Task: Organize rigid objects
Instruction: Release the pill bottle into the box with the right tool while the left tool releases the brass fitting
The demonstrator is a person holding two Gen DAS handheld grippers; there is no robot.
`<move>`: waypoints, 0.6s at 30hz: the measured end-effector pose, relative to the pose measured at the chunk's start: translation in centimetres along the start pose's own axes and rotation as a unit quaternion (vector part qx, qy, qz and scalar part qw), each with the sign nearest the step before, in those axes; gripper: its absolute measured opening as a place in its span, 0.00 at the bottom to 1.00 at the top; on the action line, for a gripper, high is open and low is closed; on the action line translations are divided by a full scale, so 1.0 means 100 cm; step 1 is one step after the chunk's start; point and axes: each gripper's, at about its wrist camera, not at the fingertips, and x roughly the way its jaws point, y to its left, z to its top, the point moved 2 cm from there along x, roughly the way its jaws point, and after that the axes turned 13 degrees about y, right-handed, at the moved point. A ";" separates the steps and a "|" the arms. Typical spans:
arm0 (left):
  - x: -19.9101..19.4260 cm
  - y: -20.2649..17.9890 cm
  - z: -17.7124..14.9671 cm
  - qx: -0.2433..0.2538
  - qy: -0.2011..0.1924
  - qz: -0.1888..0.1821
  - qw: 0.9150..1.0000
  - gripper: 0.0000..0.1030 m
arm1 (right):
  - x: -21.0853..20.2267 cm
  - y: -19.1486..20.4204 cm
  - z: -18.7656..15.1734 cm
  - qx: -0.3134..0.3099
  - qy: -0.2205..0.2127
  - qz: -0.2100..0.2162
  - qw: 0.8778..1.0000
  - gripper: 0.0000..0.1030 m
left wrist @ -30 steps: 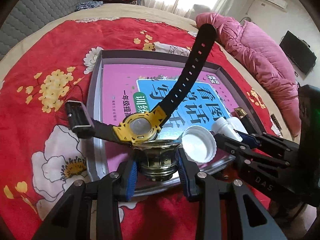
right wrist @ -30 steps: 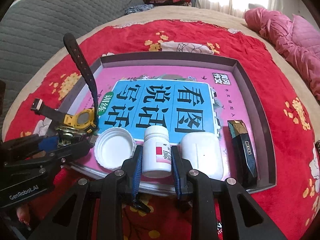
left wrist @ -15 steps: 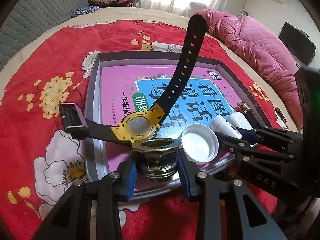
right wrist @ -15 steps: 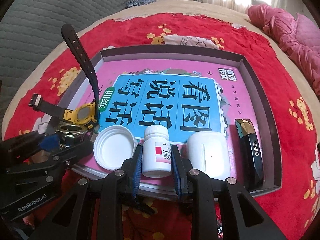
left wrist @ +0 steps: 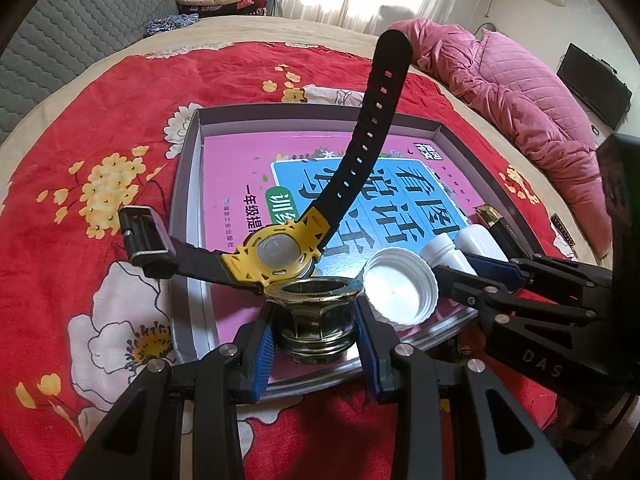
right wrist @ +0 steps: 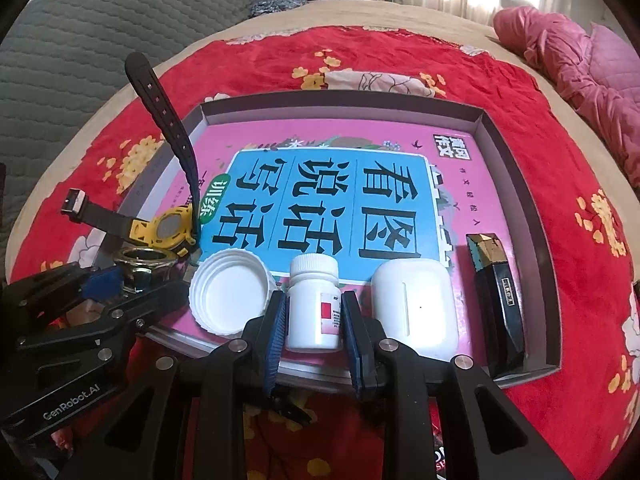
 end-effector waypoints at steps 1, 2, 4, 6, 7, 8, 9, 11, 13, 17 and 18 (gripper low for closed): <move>0.000 0.000 0.000 0.000 0.000 0.000 1.000 0.36 | -0.002 0.001 -0.001 -0.001 -0.005 0.001 1.000 0.28; 0.000 0.000 0.000 0.000 0.000 0.000 1.000 0.36 | -0.006 0.001 -0.002 -0.002 -0.011 0.002 1.000 0.28; 0.000 0.000 0.000 0.001 0.000 0.000 1.000 0.36 | -0.013 0.001 -0.003 -0.004 -0.025 0.005 1.000 0.29; 0.000 0.000 0.000 0.000 0.000 0.000 1.000 0.36 | -0.021 0.001 -0.006 -0.006 -0.037 0.006 0.999 0.32; 0.000 -0.001 0.000 0.000 0.000 -0.001 1.000 0.36 | -0.024 0.001 -0.008 -0.006 -0.043 0.006 0.999 0.36; -0.001 -0.001 0.000 0.000 -0.001 -0.001 1.000 0.36 | -0.028 0.000 -0.011 -0.005 -0.050 0.006 0.999 0.40; -0.001 -0.001 0.000 -0.001 -0.001 -0.001 1.000 0.36 | -0.032 -0.001 -0.013 -0.004 -0.055 0.007 0.998 0.40; -0.002 0.000 0.000 -0.002 -0.001 -0.003 1.000 0.36 | -0.037 -0.003 -0.019 -0.002 -0.065 0.009 0.998 0.40; -0.003 -0.001 0.000 -0.002 -0.001 -0.003 1.000 0.36 | -0.042 -0.005 -0.023 0.000 -0.072 0.009 0.997 0.40; -0.004 -0.001 -0.001 -0.003 -0.002 -0.004 1.000 0.36 | -0.046 -0.009 -0.029 0.006 -0.077 0.005 0.997 0.41; -0.004 -0.001 -0.001 -0.004 -0.003 -0.004 1.000 0.36 | -0.046 -0.011 -0.030 0.009 -0.078 0.005 0.997 0.41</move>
